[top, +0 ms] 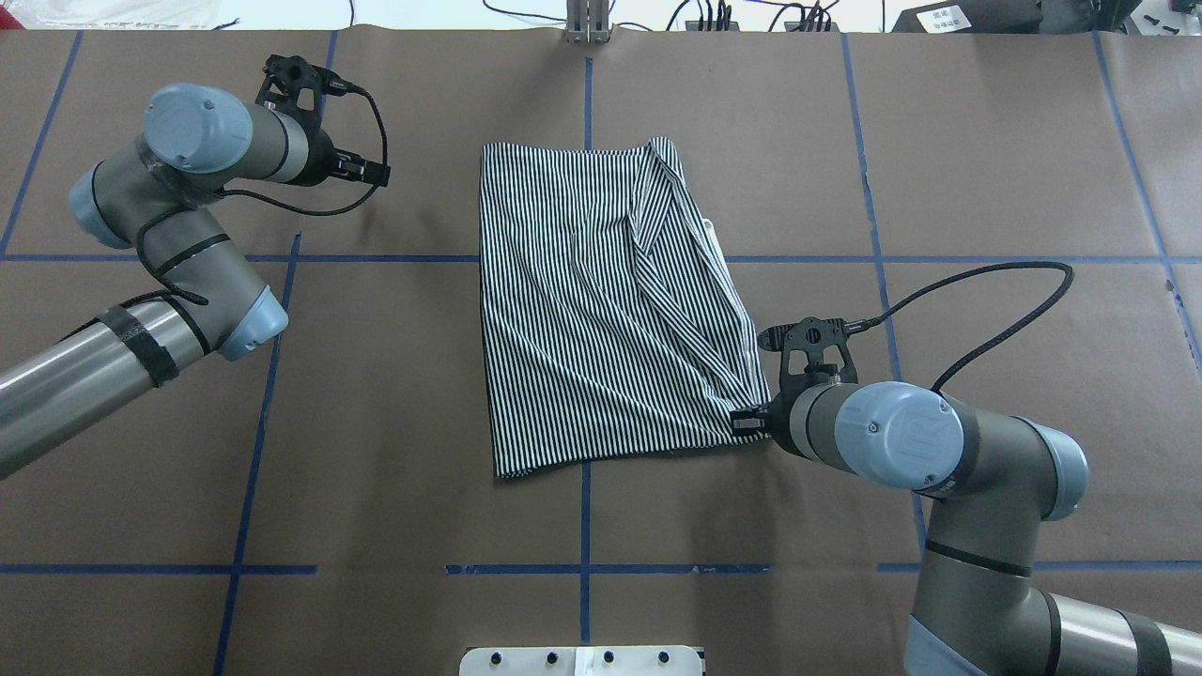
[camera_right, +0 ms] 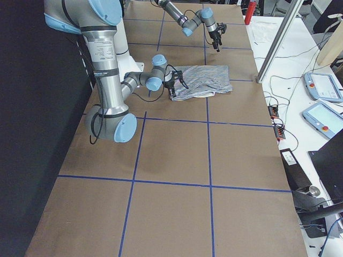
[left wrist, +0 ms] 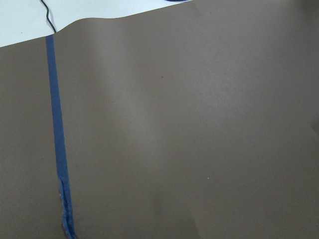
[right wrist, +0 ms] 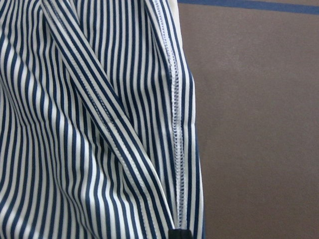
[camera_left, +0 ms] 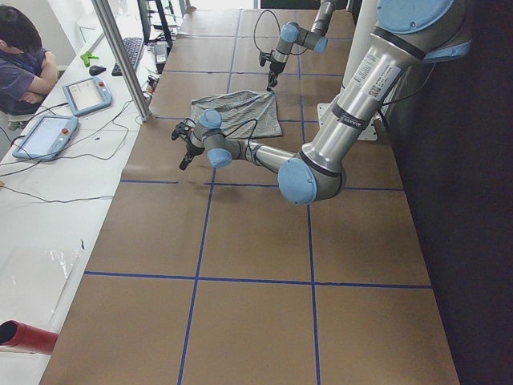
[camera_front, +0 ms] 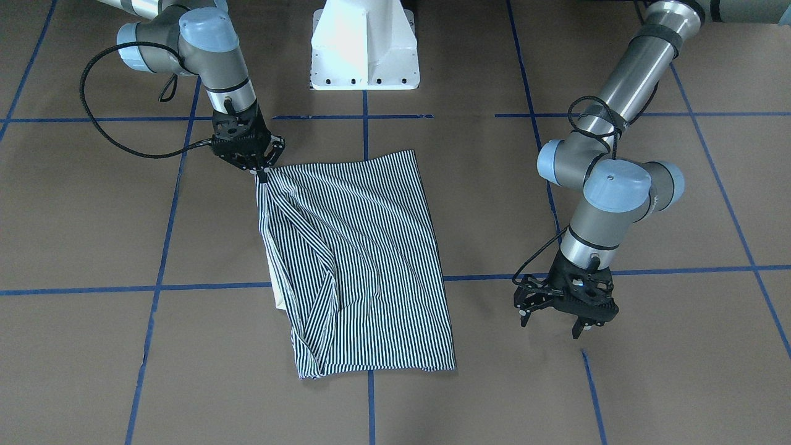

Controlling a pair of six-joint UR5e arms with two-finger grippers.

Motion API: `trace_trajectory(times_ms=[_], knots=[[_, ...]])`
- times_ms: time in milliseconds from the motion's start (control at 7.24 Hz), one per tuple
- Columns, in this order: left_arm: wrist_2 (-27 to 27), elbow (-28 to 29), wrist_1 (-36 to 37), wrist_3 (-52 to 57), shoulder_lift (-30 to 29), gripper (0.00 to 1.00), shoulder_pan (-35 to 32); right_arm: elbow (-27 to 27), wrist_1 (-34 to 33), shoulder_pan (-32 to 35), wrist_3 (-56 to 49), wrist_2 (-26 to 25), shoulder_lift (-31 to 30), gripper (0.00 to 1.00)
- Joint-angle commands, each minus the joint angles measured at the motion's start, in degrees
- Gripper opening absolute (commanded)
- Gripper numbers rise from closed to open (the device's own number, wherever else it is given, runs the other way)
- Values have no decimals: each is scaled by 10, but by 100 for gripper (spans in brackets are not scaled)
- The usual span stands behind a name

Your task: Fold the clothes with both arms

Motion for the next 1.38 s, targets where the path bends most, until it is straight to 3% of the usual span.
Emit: trace_trajectory(times_ms=[0, 138, 553, 829, 967, 1105, 1244], knots=[[0, 0, 0, 0, 0, 100, 0, 17, -1, -4, 27, -10, -19, 0], [0, 0, 0, 0, 0, 100, 0, 23, -1, -5, 35, -12, -21, 0], [0, 0, 0, -1, 0, 100, 1, 63, 1, -104, 200, -123, -64, 0], [0, -1, 0, -1, -1, 100, 0, 70, -1, -128, 228, -153, -76, 0], [0, -1, 0, -1, -1, 100, 1, 70, 0, -128, 227, -154, -76, 18], [0, -1, 0, -1, -1, 100, 2, 73, -1, -127, 219, -157, -76, 99], [0, -3, 0, -1, -1, 100, 2, 81, -1, -126, 215, -147, -72, 100]])
